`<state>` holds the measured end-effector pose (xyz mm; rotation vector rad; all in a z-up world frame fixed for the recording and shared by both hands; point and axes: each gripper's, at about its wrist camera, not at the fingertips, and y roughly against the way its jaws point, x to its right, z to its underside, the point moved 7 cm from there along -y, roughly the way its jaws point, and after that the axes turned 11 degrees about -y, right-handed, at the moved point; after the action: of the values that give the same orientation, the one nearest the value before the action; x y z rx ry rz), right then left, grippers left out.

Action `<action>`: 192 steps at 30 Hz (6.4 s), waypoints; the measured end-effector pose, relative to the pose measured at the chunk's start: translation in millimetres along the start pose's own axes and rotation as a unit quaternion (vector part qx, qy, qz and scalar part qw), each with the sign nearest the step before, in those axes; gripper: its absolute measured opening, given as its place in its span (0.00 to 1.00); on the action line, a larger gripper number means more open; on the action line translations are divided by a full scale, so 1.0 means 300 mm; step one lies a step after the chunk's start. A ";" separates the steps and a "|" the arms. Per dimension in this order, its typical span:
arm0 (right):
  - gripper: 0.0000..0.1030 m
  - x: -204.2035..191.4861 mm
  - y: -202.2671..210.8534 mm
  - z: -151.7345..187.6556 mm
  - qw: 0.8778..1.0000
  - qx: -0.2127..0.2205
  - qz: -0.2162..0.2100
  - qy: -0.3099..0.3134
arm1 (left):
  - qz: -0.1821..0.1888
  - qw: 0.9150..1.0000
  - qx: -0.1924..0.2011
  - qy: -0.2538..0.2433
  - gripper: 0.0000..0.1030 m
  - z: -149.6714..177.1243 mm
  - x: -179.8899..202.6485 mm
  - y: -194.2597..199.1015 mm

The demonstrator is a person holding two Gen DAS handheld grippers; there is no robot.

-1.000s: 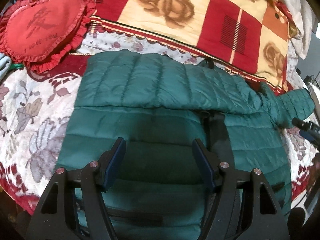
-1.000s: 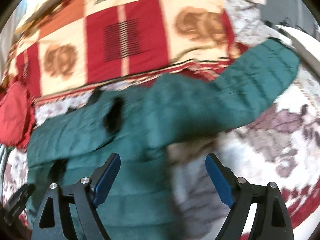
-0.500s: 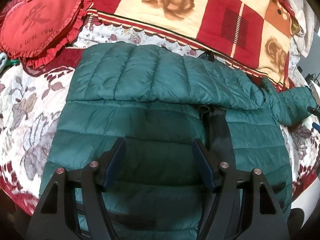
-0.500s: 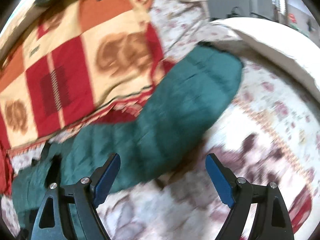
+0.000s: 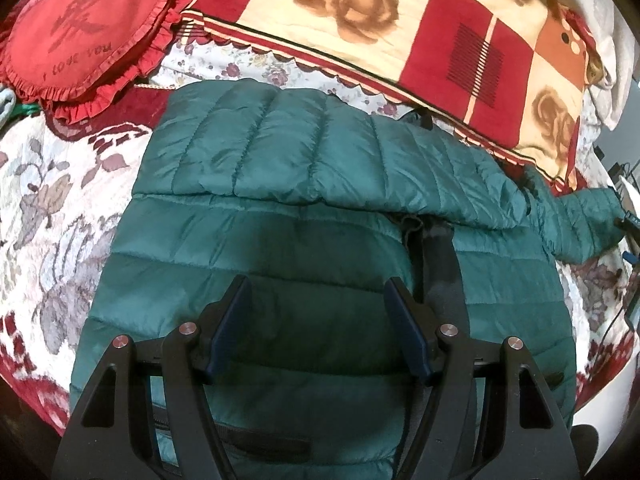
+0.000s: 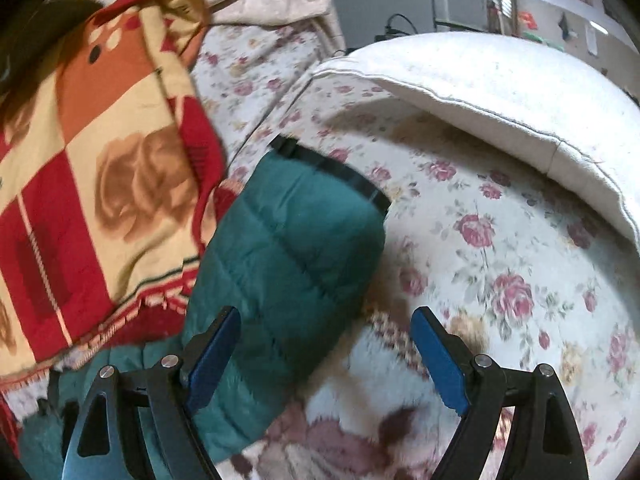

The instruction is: Fold large clothes

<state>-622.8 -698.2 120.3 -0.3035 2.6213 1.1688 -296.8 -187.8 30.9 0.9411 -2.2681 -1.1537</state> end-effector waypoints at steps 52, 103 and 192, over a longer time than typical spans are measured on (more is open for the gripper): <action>0.15 -0.595 0.475 0.228 0.951 -0.036 -0.280 0.127 | 0.008 0.999 0.017 0.035 0.67 0.057 -0.081 0.108; 0.16 -1.232 0.506 1.283 0.854 -0.249 -0.335 0.310 | 0.029 0.995 0.033 0.092 0.67 0.011 -0.264 0.135; 0.60 -0.889 0.258 1.045 0.905 -0.163 -0.195 0.341 | 0.035 0.988 0.022 0.148 0.16 -0.209 -0.409 -0.117</action>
<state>-347.2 -389.5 55.6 -1.4687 2.6525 1.5444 -160.6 -146.5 29.3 0.9702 -2.0769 -0.8721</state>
